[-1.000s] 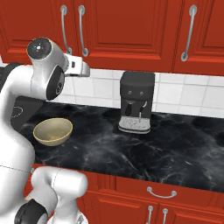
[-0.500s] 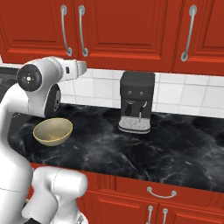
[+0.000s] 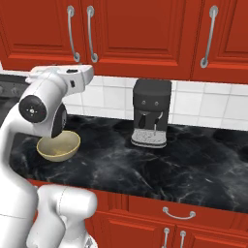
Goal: Open the cabinet. Pick the apple and kiwi from the cabinet and place them into the bowl. Then close the cabinet.
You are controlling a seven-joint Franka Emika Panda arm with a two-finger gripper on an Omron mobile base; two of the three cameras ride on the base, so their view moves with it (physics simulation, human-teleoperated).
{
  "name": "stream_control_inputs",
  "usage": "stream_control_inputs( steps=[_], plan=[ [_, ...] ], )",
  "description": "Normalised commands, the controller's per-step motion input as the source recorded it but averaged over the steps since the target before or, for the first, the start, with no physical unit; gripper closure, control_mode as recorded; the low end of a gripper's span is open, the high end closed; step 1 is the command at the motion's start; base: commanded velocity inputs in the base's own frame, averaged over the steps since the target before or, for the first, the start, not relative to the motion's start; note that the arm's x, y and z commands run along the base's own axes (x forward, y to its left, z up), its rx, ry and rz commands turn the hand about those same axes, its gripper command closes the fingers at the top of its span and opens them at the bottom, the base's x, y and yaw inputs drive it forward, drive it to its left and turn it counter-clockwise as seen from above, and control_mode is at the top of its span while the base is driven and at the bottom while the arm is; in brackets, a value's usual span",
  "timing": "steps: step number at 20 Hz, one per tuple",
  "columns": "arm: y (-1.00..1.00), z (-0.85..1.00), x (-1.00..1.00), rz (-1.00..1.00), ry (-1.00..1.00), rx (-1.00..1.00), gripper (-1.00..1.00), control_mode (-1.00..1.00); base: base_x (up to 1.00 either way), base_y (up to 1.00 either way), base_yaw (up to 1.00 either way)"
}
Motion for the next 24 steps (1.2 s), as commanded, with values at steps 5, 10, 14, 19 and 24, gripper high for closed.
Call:
stream_control_inputs(
  steps=[5, 10, 14, 19, 24],
  plan=[
    [0.0, 0.0, 0.0, 0.0, 0.0, 0.0, -1.0, -1.0, 0.0, 0.0, 0.0],
    [0.0, 0.01, 0.12, 0.0, 0.0, 0.0, -1.0, -1.0, 0.0, 0.0, 0.0],
    [0.0, 0.1, 0.24, 0.0, 0.0, 0.0, -1.0, -1.0, 0.0, 0.0, 0.0],
    [0.0, 0.09, 0.35, -0.03, 0.02, 0.0, -1.0, -1.0, 0.0, 0.0, 0.0],
    [0.0, 0.07, 0.48, -0.02, 0.07, 0.0, -1.0, -1.0, 0.0, 0.0, 0.0]
  ],
)
